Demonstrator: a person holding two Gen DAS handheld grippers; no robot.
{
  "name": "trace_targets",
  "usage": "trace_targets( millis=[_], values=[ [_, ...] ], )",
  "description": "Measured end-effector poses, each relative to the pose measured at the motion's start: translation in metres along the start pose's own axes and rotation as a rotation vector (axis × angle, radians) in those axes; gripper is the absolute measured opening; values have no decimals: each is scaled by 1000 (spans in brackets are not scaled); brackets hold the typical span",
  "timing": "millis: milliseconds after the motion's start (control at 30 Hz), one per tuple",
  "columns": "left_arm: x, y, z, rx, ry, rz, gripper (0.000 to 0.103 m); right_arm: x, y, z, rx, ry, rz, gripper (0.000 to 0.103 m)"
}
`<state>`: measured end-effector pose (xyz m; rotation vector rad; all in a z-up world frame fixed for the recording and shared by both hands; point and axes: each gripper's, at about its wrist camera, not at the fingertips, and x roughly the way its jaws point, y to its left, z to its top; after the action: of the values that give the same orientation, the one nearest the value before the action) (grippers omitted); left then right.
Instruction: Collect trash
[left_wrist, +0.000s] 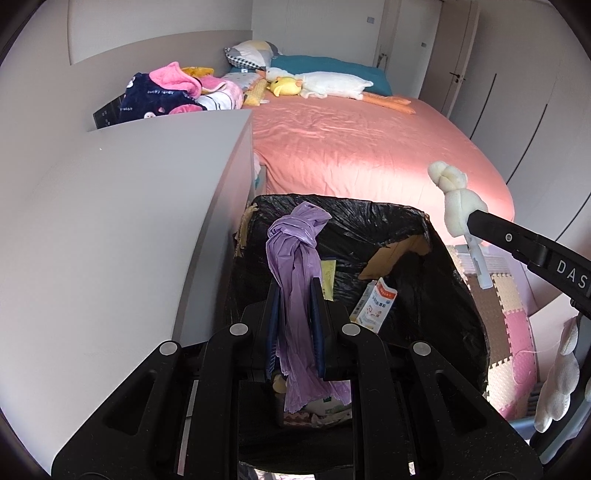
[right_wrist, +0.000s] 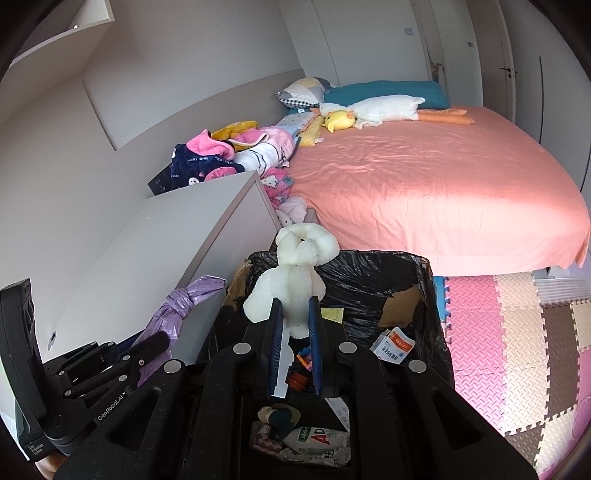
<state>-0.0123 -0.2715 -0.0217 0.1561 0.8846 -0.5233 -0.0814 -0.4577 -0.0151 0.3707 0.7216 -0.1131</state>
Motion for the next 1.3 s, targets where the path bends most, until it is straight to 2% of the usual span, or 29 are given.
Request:
trace_targets(
  millis=[100, 133, 167, 200, 233, 300, 333, 500, 1300],
  values=[
    [2, -1, 0, 3, 10, -21, 15, 0, -2, 1, 2, 2, -7, 16],
    [2, -1, 0, 6, 17, -40, 16, -1, -2, 2, 3, 3, -15, 24],
    [2, -1, 1, 10, 27, -54, 34, -2, -3, 4, 8, 1, -21, 32],
    [2, -1, 1, 7, 28, -52, 56, -5, -4, 5, 18, -7, -30, 50],
    [0, 0, 1, -1, 15, -29, 97, -8, -5, 6, 24, -23, -29, 64],
    [-6, 2, 1, -3, -26, -6, 97, -17, -7, 9, 28, -63, -41, 78],
    [-5, 3, 1, -2, -22, -13, 97, -21, -8, 9, 30, -81, -55, 80],
    [-8, 8, 2, -26, -41, -14, 97, -28, -11, 13, 35, -105, -64, 80],
    [-15, 7, 0, -16, -63, -8, 97, -27, -8, 12, 24, -95, -59, 80]
  ],
)
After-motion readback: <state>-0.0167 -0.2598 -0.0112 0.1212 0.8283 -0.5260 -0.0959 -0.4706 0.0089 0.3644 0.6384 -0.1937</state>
